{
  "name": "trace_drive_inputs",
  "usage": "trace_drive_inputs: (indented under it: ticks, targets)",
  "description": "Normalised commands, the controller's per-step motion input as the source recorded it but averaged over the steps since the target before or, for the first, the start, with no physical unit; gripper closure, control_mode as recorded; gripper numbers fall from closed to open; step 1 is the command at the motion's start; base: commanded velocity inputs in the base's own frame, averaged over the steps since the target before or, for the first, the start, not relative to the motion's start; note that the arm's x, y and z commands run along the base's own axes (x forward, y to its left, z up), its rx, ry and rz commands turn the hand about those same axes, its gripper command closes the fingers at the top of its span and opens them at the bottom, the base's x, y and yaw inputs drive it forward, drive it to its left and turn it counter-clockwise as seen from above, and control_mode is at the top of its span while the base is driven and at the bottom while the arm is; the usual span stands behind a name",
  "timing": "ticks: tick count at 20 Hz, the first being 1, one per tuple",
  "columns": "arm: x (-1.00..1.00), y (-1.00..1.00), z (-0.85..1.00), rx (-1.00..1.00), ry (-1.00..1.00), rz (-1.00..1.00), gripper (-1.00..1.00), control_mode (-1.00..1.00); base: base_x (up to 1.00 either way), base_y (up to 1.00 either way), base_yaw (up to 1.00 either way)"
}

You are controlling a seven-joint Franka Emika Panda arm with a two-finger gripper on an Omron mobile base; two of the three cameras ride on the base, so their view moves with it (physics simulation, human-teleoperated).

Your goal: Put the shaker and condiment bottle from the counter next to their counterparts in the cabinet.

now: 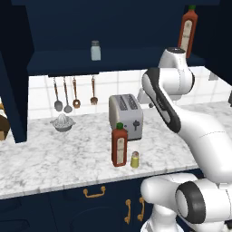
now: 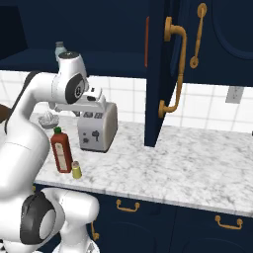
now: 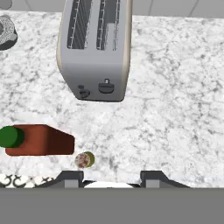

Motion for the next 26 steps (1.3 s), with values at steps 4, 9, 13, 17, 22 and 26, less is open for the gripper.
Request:
trace_drive_inputs:
  ticks: [4, 9, 13, 17, 22, 26]
  targets:
    - [-0.25, 0.03, -0.22, 0.04, -0.02, 0.0, -1.0, -1.0, 0.0, 0.0, 0.0]
    - [-0.68, 0.0, -0.51, 0.22, -0.21, 0.06, -1.0, -1.0, 0.0, 0.0, 0.0]
    - [-0.85, 0.0, -0.61, 0.26, -0.27, 0.11, -1.0, -1.0, 0.0, 0.0, 0.0]
    - [-0.8, 0.0, -0.54, 0.2, -0.3, 0.07, -1.0, -1.0, 0.0, 0.0, 0.0]
    - [-0.43, -0.01, -0.16, 0.06, -0.19, 0.02, -1.0, -1.0, 0.0, 0.0, 0.0]
    - [-0.01, 0.0, -0.11, 0.03, -0.05, 0.09, -1.0, -1.0, 0.0, 0.0, 0.0]
